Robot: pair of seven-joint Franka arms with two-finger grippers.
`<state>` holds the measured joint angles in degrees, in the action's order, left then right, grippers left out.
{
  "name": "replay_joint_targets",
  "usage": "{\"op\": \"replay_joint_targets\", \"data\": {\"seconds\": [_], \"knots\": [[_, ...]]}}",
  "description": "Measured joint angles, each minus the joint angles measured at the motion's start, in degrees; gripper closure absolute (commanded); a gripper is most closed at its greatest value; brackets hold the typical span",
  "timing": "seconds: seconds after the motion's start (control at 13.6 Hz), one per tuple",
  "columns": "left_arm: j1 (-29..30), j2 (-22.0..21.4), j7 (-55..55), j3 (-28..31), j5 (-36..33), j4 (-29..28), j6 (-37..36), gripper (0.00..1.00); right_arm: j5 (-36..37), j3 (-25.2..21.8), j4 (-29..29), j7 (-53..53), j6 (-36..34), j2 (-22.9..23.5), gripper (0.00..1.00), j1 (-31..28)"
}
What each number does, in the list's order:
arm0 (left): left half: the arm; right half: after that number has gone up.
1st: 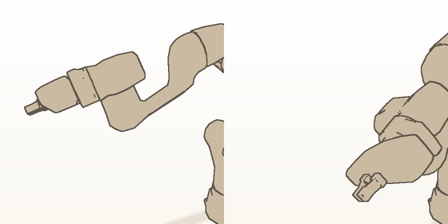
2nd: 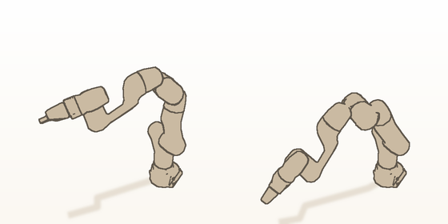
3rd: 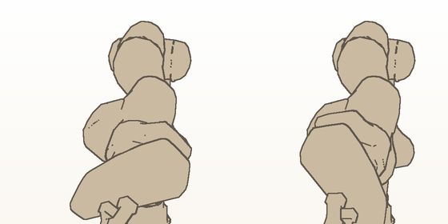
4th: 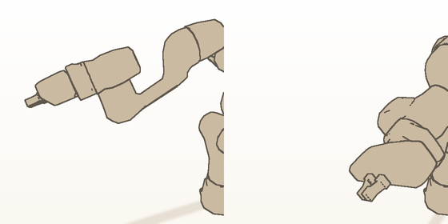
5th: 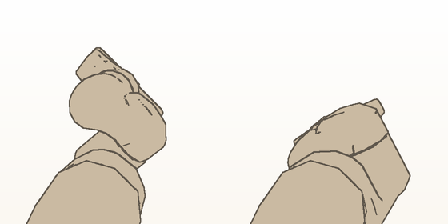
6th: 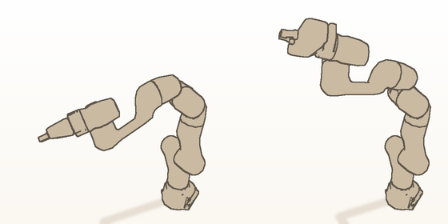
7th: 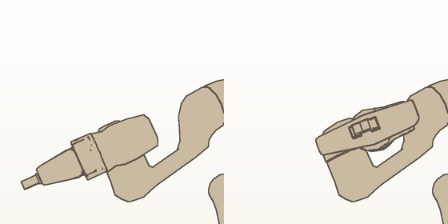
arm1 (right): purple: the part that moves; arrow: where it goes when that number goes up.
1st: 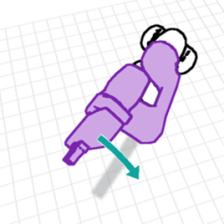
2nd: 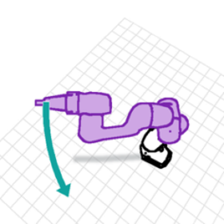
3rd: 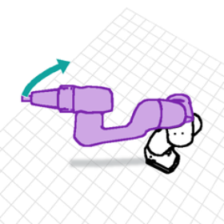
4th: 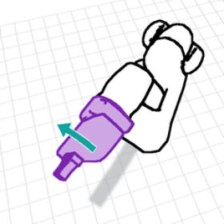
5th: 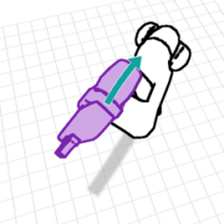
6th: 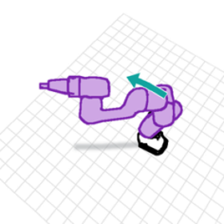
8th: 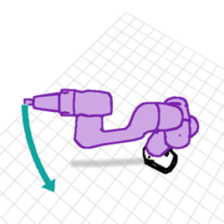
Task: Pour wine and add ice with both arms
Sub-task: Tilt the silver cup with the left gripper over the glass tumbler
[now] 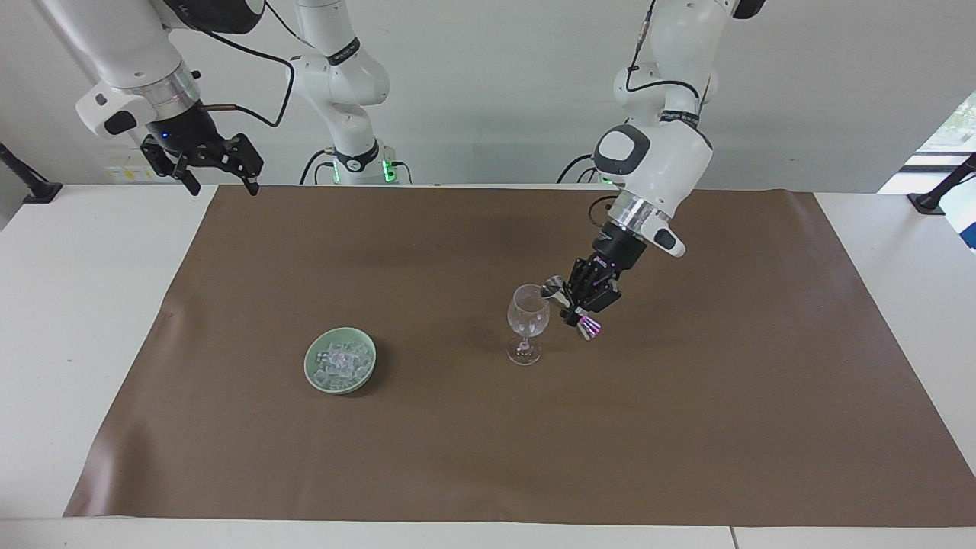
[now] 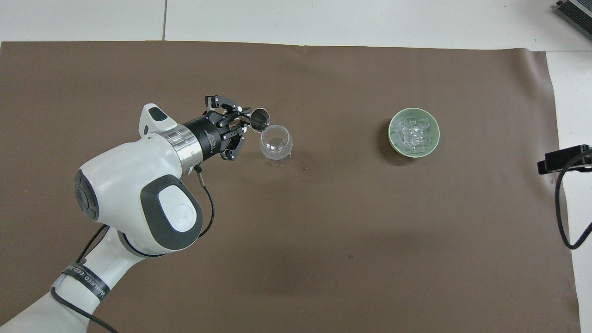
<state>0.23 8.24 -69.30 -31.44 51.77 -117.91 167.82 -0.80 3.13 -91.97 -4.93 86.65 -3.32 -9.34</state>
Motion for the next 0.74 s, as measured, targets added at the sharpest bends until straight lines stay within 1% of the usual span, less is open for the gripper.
{"op": "replay_joint_targets", "data": {"seconds": [0.51, 0.74], "knots": [[-0.8, 0.1, 0.1, 0.0, -2.5, -0.6, 1.3, 1.0, 0.0, 0.0, 0.0, 0.0, 0.0, 0.0, 0.0, 0.0], [-0.8, 0.1, 0.1, 0.0, -4.9, -0.9, 1.3, 1.0, 0.0, 0.0, 0.0, 0.0, 0.0, 0.0, 0.0, 0.0]]}}
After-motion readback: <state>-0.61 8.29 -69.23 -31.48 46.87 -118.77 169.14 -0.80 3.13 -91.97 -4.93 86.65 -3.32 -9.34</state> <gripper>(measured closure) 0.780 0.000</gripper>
